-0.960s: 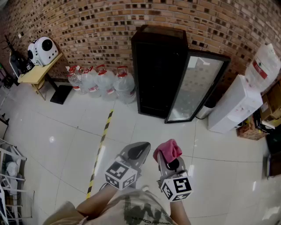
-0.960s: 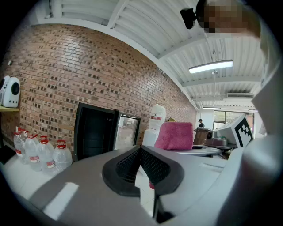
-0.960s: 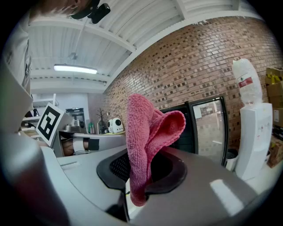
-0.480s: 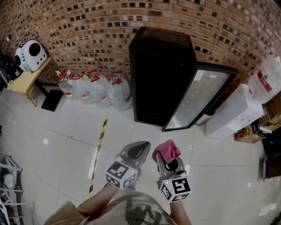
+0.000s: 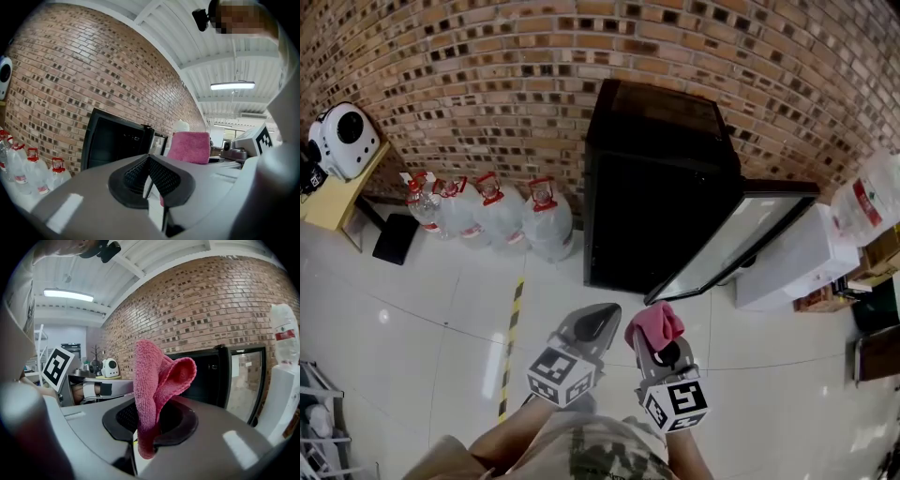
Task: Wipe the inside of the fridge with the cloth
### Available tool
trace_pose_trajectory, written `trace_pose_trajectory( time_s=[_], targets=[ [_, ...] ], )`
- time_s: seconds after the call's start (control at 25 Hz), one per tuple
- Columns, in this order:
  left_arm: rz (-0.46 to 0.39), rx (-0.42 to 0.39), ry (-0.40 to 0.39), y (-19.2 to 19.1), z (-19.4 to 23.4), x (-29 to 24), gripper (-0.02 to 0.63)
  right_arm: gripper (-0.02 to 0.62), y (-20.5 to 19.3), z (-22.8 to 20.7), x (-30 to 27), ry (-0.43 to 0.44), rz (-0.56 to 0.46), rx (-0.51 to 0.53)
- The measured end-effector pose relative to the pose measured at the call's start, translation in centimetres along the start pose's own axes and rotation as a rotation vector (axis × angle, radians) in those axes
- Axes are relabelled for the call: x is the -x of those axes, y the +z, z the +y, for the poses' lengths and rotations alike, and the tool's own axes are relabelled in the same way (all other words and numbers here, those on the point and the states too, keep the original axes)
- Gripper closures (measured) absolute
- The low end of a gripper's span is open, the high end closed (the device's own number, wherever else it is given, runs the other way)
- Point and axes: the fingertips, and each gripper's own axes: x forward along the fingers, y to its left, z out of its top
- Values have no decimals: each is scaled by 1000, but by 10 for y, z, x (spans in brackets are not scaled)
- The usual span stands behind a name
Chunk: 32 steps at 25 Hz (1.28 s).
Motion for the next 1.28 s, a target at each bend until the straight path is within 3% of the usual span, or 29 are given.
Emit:
trace_pose_trajectory(
  time_s=[0.32, 0.6, 1.08, 1.28],
  targets=[
    [-9, 6, -18, 17, 40, -28, 630, 529, 22, -4, -54, -14, -12, 24],
    [-9, -7, 3, 21, 58, -64, 630, 529, 35, -42, -88, -26, -51, 19],
    [-25, -5, 156, 36, 126, -165, 630, 529, 49, -140, -190, 12, -97, -20],
    [-18, -7, 201, 33, 145, -202, 630, 529, 49, -171, -225, 29, -88, 58]
  ],
)
